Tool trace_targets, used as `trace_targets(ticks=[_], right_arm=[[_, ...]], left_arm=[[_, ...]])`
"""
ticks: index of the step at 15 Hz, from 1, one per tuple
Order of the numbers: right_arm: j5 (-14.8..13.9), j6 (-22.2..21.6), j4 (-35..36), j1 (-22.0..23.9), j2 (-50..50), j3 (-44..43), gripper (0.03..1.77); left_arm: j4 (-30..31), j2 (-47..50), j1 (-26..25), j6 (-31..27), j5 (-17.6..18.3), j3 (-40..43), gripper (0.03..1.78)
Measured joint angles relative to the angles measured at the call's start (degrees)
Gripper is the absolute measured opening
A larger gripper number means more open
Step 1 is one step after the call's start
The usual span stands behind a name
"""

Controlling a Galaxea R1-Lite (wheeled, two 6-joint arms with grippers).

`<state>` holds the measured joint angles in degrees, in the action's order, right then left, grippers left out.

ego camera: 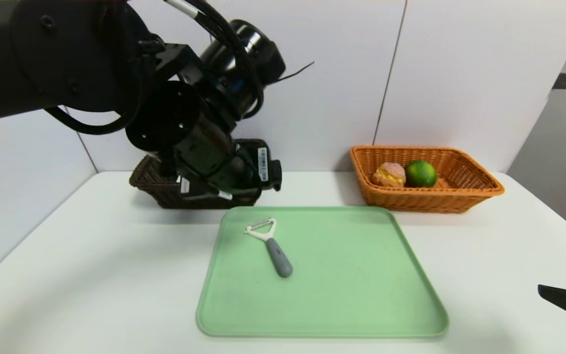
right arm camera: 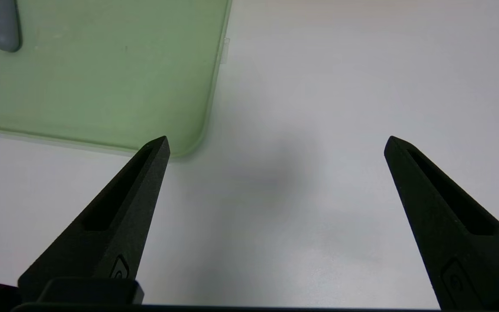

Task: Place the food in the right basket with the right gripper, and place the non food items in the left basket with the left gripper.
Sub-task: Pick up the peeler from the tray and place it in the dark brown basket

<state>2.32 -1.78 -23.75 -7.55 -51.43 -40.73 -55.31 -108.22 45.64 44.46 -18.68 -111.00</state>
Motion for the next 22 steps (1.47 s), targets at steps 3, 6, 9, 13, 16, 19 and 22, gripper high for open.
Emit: trace_targets(ticks=[3, 6, 9, 13, 16, 19, 22], right_arm=[[0.2, -0.6, 0.1, 0.0, 0.0, 0.7, 1.71], [0.5, -1.8, 0.2, 0.0, 0.0, 2.1, 1.71], [0.9, -4.2, 1.6, 0.0, 0.6, 3.2, 1.71], [1.0, -4.5, 4.2, -0.3, 2.8, 6.4, 1.71], [1.2, -4.5, 4.3, -0.5, 4.5, 8.6, 1.71], [1.8, -4.5, 4.3, -0.6, 6.5, 9.6, 1.71], [1.8, -4.6, 4.2, -0.6, 7.8, 9.7, 1.71]], left_arm=[[-3.7, -0.5, 3.4, 8.7, 6.3, 0.7, 1.67], [-5.6, -2.6, 4.4, 9.6, 7.6, 0.8, 1.67], [-5.0, -6.1, 4.6, 11.0, 7.4, -0.8, 1.69], [-1.8, -11.0, 4.6, 13.4, 7.0, -1.5, 1.69], [-0.1, -13.5, 4.6, 13.4, 7.0, -1.5, 1.69], [1.9, -15.6, 4.1, 12.8, 3.7, -1.5, 1.69], [2.1, -17.3, 2.9, 12.1, 2.8, -1.5, 1.69]])
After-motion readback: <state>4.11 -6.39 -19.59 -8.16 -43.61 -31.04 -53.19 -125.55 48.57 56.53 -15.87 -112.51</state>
